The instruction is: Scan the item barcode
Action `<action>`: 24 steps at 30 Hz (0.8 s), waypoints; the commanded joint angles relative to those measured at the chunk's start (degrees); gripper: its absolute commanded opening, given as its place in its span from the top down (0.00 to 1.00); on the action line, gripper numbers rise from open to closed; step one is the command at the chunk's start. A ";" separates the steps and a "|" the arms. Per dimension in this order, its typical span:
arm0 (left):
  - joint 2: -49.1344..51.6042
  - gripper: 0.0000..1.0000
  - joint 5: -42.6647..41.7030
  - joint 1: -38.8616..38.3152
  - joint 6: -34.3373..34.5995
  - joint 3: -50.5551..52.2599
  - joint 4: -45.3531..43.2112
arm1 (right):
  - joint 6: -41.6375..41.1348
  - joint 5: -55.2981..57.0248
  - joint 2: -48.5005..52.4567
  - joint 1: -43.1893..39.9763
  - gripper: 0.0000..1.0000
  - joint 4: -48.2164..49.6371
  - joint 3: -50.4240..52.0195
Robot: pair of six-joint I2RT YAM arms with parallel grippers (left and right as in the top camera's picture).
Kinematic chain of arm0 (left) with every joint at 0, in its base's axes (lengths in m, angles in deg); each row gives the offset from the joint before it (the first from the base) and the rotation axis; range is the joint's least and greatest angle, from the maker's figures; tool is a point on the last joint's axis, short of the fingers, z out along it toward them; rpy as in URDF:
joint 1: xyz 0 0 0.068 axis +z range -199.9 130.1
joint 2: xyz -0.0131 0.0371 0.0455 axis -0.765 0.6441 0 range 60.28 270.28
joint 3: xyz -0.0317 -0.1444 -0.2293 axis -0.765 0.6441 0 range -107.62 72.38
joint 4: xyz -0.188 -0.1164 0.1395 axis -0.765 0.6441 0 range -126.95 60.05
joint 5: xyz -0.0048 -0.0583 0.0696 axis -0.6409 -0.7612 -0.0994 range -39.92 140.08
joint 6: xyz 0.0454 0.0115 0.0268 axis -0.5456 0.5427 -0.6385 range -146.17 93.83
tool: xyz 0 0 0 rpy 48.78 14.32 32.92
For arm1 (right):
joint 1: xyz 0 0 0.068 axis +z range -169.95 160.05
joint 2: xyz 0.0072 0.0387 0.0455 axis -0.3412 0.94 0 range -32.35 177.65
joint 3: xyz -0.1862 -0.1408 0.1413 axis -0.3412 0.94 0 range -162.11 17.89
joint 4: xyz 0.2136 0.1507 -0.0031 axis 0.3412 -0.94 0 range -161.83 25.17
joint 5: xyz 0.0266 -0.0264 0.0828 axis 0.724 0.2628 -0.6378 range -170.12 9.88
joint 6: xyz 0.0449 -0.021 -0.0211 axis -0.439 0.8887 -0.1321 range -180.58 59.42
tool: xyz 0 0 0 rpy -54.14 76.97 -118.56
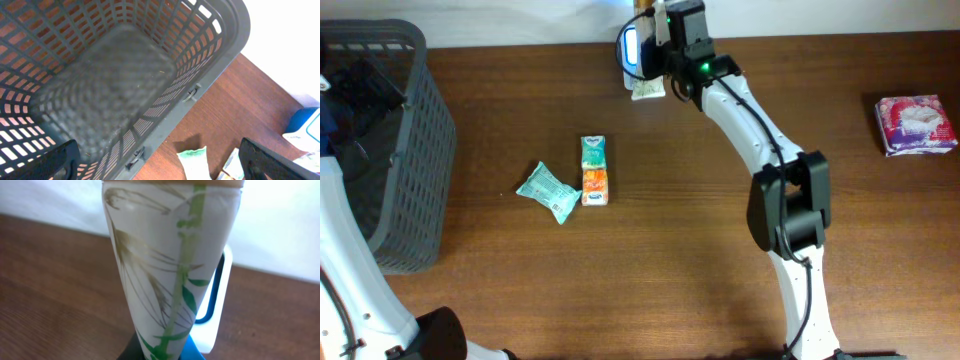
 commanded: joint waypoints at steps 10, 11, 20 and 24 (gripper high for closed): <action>-0.02 0.01 0.61 0.20 -0.96 -0.42 0.02 | -6.93 1.88 -13.55 -10.84 0.96 -13.22 -1.38; -0.02 0.01 0.61 0.20 -0.96 -0.42 0.02 | -6.93 3.08 -14.69 -13.99 0.96 -17.94 -1.38; -0.02 0.01 0.61 0.20 -0.96 -0.42 0.00 | 14.84 10.01 -11.47 -37.46 0.96 -40.13 5.14; -0.02 0.01 0.61 0.20 -0.94 -0.42 0.00 | 16.98 10.49 -11.41 -41.86 0.95 -36.17 10.29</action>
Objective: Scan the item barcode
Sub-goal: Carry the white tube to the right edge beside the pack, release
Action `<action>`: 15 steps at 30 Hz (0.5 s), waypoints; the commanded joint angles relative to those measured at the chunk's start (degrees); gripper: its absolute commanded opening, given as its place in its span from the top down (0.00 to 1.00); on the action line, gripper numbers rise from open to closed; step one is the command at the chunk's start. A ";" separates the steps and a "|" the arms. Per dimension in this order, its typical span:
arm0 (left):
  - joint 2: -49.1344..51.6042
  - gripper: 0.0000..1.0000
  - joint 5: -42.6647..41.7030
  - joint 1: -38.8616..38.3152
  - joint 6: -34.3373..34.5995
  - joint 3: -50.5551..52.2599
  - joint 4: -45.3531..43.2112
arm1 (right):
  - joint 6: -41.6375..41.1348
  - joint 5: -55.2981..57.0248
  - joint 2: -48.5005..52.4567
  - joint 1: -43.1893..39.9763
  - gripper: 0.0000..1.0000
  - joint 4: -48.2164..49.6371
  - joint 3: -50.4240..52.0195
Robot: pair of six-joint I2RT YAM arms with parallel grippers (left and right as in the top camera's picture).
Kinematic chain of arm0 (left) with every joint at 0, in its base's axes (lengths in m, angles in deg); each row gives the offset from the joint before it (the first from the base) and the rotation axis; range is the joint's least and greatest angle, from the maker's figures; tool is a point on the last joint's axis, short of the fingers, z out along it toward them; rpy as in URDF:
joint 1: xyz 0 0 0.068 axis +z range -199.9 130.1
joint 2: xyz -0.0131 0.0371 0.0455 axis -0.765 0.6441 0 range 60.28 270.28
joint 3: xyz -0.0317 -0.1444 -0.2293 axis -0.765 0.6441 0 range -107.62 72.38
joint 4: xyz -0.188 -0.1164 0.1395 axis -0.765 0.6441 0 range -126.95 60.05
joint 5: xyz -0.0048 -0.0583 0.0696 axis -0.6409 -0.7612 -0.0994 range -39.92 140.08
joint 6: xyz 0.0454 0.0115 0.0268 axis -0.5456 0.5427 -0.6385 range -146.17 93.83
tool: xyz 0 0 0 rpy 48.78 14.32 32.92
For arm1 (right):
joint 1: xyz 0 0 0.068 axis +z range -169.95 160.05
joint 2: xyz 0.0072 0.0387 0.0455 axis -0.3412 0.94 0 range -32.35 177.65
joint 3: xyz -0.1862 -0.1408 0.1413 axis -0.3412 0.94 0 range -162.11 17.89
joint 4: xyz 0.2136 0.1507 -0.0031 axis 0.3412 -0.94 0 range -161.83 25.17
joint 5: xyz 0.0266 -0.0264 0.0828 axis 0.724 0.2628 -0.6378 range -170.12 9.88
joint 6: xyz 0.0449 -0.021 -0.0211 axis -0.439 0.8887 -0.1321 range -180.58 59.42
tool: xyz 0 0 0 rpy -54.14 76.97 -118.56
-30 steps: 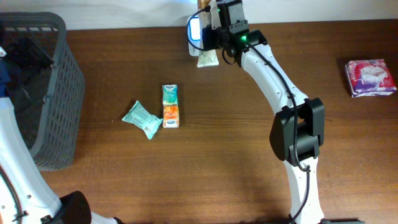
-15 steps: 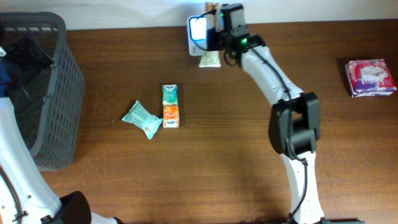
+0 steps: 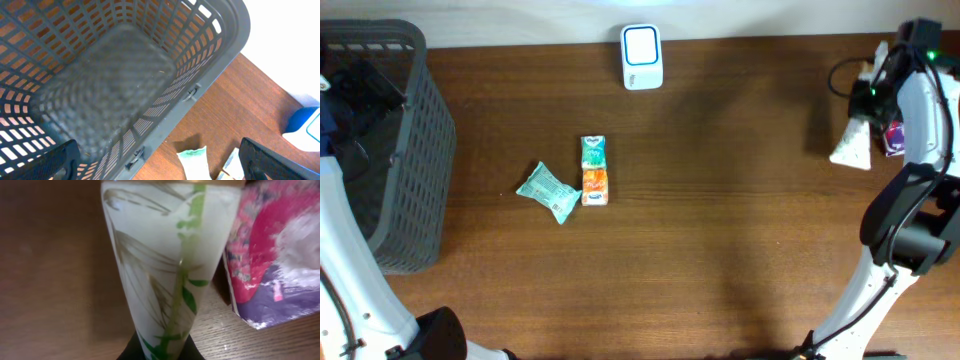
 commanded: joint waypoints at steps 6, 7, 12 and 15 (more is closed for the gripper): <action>-0.02 0.01 0.61 0.20 -0.94 -0.42 0.00 | 0.50 -14.43 -0.68 -2.78 0.18 1.81 1.46; -0.02 0.01 0.61 0.20 -0.94 -0.42 0.00 | -0.50 -18.58 -0.79 -2.38 0.18 1.81 1.46; -0.02 0.01 0.61 0.20 -0.94 -0.42 0.00 | -8.00 -30.42 -3.34 1.95 0.16 1.60 1.29; -0.02 0.01 0.61 0.20 -0.94 -0.42 0.00 | -8.83 -43.45 -4.83 6.93 0.16 -0.63 1.31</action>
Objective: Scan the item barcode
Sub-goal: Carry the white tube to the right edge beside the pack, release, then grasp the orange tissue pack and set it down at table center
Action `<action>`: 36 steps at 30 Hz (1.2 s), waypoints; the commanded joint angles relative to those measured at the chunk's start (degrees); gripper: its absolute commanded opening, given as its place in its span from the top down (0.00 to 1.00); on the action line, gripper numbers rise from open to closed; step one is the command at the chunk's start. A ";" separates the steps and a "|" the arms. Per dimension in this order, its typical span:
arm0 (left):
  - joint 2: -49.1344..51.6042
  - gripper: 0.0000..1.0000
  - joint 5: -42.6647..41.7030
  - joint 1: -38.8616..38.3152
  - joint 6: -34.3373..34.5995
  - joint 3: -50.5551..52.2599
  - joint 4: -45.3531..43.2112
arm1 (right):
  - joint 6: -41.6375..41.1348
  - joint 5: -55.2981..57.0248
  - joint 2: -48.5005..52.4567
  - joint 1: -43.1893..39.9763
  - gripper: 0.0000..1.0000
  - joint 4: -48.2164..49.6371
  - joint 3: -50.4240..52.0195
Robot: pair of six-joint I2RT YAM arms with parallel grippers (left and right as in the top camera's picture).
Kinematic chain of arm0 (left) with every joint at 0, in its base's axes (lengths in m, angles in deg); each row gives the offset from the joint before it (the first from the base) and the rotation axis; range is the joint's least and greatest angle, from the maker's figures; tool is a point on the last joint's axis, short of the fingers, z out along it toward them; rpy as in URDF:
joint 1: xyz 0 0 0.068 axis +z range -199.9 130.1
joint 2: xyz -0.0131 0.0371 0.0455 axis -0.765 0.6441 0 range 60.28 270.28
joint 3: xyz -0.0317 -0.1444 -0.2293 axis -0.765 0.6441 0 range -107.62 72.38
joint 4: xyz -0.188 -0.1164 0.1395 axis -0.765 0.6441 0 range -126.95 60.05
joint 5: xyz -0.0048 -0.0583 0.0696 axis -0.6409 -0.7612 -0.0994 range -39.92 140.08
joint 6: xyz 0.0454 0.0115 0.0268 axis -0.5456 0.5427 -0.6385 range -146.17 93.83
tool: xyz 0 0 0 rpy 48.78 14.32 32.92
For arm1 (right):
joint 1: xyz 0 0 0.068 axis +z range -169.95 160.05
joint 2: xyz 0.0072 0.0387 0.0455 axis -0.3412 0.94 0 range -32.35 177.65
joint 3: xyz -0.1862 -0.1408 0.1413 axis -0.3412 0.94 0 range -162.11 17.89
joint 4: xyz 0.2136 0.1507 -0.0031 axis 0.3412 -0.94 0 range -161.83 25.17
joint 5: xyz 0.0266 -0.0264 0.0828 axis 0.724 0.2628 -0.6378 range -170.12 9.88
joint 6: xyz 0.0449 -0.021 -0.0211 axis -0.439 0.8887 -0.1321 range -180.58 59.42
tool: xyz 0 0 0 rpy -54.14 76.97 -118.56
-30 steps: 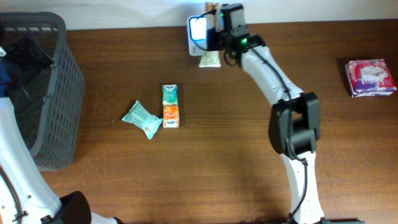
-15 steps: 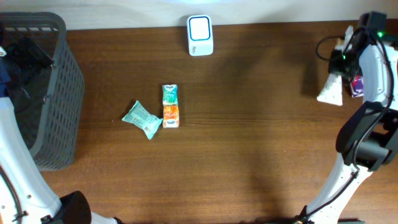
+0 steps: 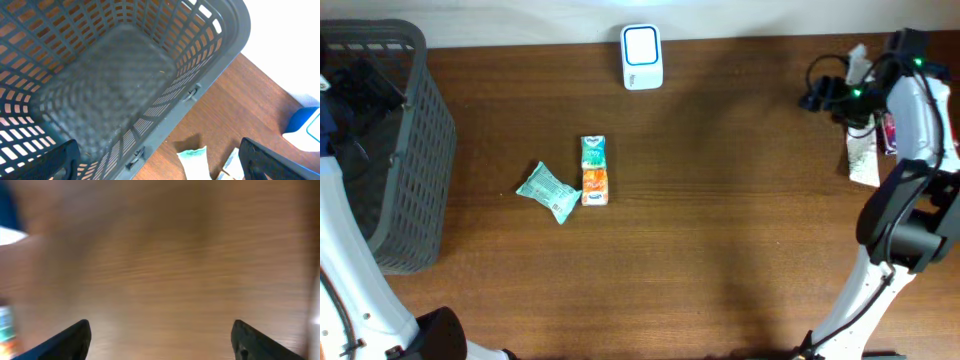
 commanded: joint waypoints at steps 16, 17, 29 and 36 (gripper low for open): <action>-0.02 0.01 0.61 0.20 -0.92 -0.42 0.00 | -14.88 3.02 3.80 47.45 0.15 2.19 -0.04; -0.02 0.01 0.61 0.20 -0.92 -0.42 0.00 | -16.50 3.21 4.57 47.98 0.19 2.21 -0.04; -0.02 0.01 0.61 0.20 -0.94 -0.42 0.00 | -25.24 4.11 12.50 53.20 0.66 8.20 1.33; -0.02 0.01 0.61 0.20 -0.94 -0.42 -0.02 | -14.05 -13.14 12.24 51.32 0.96 7.91 1.70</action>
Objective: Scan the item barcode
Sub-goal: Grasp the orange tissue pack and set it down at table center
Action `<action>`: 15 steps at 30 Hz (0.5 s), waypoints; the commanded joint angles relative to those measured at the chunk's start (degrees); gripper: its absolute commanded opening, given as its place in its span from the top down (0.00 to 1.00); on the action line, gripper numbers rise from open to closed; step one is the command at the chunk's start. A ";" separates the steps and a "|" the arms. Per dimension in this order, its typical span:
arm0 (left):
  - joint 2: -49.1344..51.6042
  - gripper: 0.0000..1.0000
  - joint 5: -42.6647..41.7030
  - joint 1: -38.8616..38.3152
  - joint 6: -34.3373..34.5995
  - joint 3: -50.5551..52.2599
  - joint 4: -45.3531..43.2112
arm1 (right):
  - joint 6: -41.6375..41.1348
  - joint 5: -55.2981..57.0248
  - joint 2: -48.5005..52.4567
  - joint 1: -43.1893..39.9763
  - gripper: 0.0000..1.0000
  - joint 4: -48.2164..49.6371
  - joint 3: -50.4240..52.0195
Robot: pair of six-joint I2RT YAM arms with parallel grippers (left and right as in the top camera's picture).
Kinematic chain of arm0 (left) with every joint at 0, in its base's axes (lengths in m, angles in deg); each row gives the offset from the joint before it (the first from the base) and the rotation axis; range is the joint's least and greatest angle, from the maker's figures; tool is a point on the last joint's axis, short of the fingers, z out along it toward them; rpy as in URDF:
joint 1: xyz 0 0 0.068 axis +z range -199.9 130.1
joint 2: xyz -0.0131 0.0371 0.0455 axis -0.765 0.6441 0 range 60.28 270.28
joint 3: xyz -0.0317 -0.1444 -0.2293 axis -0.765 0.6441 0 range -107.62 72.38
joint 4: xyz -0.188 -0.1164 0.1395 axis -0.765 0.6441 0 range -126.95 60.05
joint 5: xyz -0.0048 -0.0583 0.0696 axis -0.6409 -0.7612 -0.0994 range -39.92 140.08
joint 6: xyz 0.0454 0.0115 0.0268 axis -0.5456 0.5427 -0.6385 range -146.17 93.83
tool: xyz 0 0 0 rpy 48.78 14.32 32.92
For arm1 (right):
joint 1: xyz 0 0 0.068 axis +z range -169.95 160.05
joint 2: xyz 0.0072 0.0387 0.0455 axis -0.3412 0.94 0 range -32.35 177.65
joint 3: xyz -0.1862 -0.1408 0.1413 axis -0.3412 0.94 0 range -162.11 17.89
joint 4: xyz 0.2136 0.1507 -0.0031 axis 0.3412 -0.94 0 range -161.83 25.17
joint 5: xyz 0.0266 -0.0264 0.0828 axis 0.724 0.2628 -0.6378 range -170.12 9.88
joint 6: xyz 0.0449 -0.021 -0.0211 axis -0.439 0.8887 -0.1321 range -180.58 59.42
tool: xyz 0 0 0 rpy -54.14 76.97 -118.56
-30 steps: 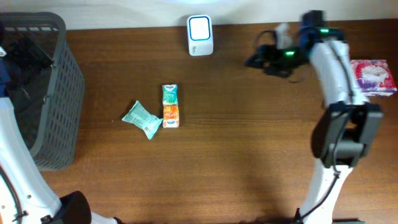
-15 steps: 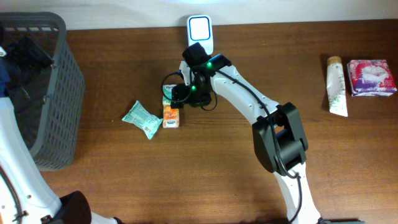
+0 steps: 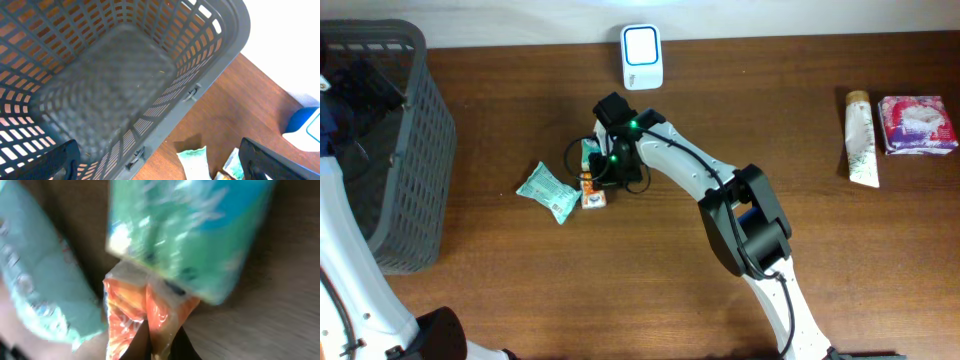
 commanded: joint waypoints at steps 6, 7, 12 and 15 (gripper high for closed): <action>-0.02 0.01 0.61 0.20 -0.94 -0.42 0.00 | 33.83 -45.00 0.83 -11.13 0.96 -15.96 0.81; -0.02 0.01 0.61 0.20 -0.92 -0.42 0.00 | 38.91 -45.33 0.83 -12.87 0.96 -20.04 0.81; -0.02 0.01 0.61 0.20 -0.92 -0.42 0.00 | 46.77 -36.96 0.83 -18.73 0.96 -29.05 0.81; -0.02 0.01 0.61 0.17 -0.92 -0.42 -0.02 | 37.16 -18.95 0.83 -21.03 0.85 -29.59 0.81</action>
